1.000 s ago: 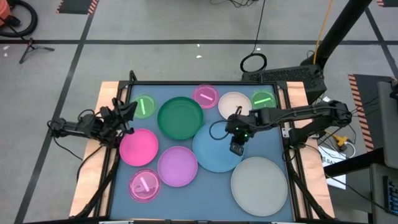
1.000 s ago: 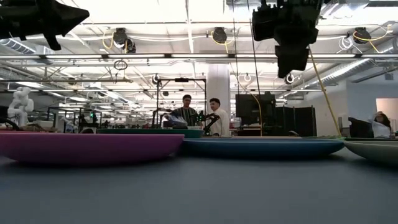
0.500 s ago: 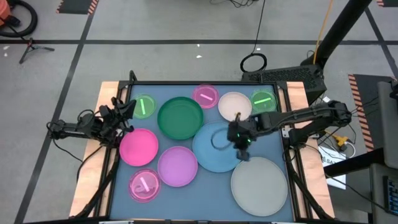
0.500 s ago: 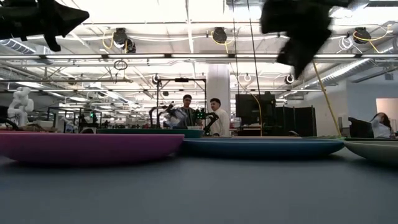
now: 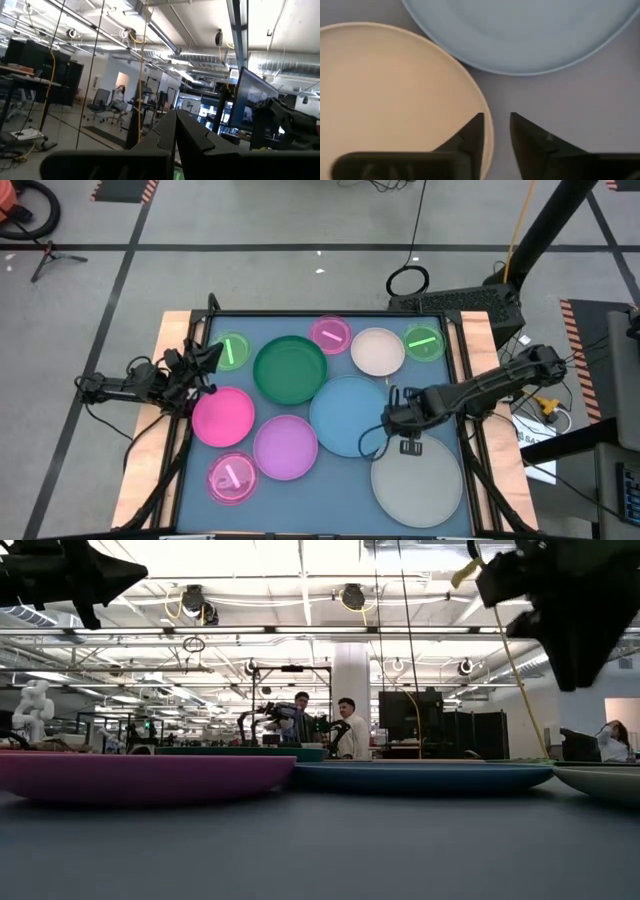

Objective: Stack plastic plates
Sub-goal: Stack the gray plate on top of the blue plate

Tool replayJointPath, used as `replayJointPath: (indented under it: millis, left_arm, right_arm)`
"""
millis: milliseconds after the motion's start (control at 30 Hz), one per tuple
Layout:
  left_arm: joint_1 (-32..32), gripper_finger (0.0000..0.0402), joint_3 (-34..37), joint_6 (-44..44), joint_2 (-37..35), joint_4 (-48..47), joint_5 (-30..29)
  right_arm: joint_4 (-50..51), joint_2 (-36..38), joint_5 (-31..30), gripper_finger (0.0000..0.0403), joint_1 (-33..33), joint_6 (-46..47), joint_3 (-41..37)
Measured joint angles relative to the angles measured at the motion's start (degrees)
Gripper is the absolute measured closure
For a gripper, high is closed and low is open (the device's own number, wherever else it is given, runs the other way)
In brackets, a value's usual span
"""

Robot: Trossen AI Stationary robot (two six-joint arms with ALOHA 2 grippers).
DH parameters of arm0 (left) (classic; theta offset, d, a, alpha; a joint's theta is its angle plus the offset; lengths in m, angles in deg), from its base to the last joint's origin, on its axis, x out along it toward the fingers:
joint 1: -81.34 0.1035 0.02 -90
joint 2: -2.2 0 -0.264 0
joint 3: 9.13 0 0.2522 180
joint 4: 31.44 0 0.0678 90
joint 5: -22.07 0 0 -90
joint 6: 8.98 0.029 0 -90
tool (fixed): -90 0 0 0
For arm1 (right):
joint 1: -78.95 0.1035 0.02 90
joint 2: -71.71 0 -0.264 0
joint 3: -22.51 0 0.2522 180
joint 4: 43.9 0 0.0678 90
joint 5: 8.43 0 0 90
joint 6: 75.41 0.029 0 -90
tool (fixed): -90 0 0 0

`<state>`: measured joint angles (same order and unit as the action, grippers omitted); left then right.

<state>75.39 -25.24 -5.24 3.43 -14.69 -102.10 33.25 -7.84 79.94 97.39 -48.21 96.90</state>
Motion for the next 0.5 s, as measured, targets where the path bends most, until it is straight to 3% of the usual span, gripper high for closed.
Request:
replayJointPath:
  millis: [200, 500]
  left_arm:
    - [0.0, 0.0385, 0.0, -0.2, 0.0, -0.4, 0.0]
    - [0.0, 0.0385, 0.0, -0.2, 0.0, -0.4, 0.0]
  right_arm:
    - [-5.6, 0.0, 1.7, 0.0254, 2.9, 1.3, -8.1]
    - [-10.6, 0.0, 1.7, 0.0248, 3.4, 3.6, -16.2]
